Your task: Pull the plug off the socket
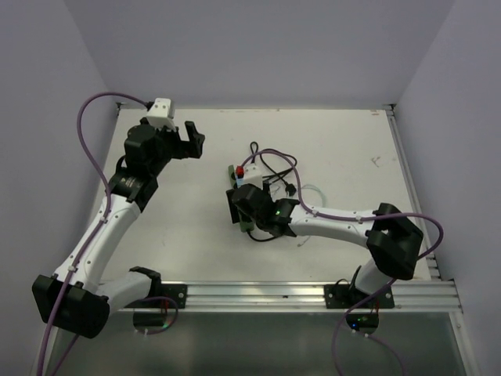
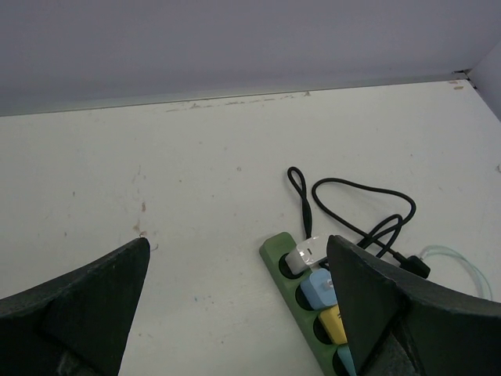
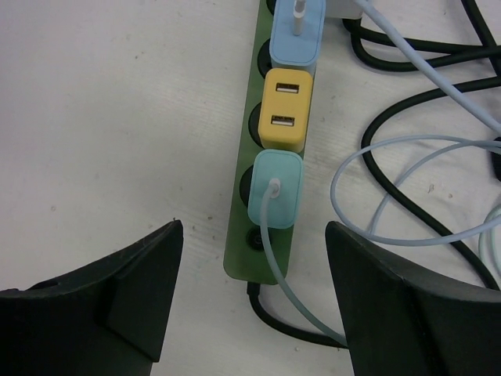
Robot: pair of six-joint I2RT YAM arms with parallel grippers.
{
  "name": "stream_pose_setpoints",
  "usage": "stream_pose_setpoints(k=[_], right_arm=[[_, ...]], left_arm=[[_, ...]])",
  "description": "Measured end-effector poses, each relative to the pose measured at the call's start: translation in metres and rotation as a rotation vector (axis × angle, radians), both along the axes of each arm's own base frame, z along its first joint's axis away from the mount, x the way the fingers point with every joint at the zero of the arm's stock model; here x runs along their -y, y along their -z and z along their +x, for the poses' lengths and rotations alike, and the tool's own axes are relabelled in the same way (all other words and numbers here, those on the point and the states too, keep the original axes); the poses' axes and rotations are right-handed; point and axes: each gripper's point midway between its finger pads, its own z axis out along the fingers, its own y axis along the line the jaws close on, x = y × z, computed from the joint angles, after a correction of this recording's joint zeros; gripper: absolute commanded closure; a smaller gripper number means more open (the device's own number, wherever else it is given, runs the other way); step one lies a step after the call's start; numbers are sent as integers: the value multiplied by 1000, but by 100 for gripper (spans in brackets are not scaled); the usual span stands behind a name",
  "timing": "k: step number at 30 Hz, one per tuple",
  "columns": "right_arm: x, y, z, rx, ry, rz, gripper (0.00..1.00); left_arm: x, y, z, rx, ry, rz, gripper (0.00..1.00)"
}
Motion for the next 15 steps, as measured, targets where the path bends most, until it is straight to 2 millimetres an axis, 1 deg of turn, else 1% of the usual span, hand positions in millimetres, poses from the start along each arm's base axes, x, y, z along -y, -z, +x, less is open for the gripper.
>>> stream_pose_setpoints(k=[3, 5, 6, 10, 12, 15], right_arm=[[3, 0, 3, 9, 19, -15, 32], [0, 1, 6, 11, 31, -21, 37], [-1, 1, 8, 14, 38, -22, 38], [-5, 10, 13, 12, 50, -42, 38], [-11, 14, 18, 12, 56, -60, 38], [-21, 15, 26, 21, 68, -68, 39]], left_arm=[[0, 0, 0, 0, 0, 0, 0], [0, 0, 0, 1, -1, 0, 0], [0, 0, 0, 0, -1, 1, 0], [0, 0, 0, 0, -1, 1, 0], [0, 1, 1, -1, 0, 1, 0], [1, 2, 2, -4, 0, 1, 0]])
